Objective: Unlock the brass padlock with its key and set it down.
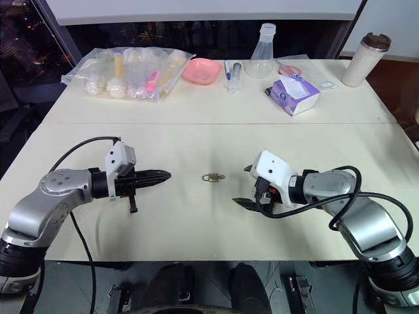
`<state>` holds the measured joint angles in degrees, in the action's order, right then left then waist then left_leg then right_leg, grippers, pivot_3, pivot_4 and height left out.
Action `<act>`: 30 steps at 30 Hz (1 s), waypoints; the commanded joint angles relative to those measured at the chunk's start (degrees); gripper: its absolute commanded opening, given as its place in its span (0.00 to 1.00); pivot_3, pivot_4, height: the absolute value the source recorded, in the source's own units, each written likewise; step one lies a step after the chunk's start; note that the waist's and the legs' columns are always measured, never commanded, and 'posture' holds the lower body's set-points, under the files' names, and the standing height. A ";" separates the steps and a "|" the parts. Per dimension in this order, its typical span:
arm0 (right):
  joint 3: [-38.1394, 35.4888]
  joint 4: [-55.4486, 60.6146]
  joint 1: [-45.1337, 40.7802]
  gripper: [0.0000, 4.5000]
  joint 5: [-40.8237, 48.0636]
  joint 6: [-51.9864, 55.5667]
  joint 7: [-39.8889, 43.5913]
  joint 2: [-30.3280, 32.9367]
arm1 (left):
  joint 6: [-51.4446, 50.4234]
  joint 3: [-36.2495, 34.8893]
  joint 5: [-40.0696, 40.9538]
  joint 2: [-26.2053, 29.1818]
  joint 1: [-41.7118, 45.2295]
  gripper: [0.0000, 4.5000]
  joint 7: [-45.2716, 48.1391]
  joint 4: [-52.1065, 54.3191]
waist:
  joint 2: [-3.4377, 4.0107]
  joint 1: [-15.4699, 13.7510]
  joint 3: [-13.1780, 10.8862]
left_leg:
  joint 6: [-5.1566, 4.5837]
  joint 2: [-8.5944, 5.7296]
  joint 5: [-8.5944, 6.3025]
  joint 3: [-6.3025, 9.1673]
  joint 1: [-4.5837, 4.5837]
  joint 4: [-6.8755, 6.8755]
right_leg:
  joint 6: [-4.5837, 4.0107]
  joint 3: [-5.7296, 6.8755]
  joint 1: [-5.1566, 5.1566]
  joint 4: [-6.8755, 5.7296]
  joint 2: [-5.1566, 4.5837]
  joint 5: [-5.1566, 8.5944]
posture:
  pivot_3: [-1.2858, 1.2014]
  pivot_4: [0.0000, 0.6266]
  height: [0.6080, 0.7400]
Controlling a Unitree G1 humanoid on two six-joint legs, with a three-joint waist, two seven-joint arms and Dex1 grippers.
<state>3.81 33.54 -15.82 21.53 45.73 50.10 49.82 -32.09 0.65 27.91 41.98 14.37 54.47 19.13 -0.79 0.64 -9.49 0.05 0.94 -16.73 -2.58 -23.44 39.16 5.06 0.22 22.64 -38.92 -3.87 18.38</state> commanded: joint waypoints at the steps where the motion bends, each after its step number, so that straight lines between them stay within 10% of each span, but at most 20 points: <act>1: -0.70 0.46 -1.25 0.99 0.13 -0.94 -0.03 0.54 | 2.13 -1.33 0.05 -0.42 0.82 0.00 -0.03 0.51 | 0.00 -0.03 0.00 | 0.00 0.00 0.00 0.00 0.00 0.00 | 0.00 0.00 0.00 0.00 0.00 0.00 | 0.52 0.24 0.81; 26: 0.22 0.90 -0.91 0.99 -0.34 -1.08 -0.48 0.87 | 2.86 3.08 -3.60 -2.59 2.05 0.00 -0.89 -0.73 | 0.00 -0.07 0.00 | 0.00 0.00 0.00 0.00 0.00 -0.01 | 0.00 0.01 0.00 0.00 -0.01 0.00 | 0.52 0.24 0.81; 30: 0.43 0.77 -1.22 1.00 -0.57 -1.32 -0.63 0.61 | 4.64 4.63 -4.52 -2.93 1.62 0.28 0.62 -1.98 | 0.00 0.01 0.00 | 0.00 -0.01 0.00 0.00 -0.01 -0.01 | -0.01 0.01 0.00 0.02 -0.01 0.00 | 0.52 0.24 0.81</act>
<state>4.45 33.47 -16.18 21.01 45.35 49.72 50.21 -29.23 5.40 23.93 39.17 15.99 54.39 17.09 -0.79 0.65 -9.49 0.04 0.93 -16.73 -2.58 -23.45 39.14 5.06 0.22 22.64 -38.90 -3.88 18.39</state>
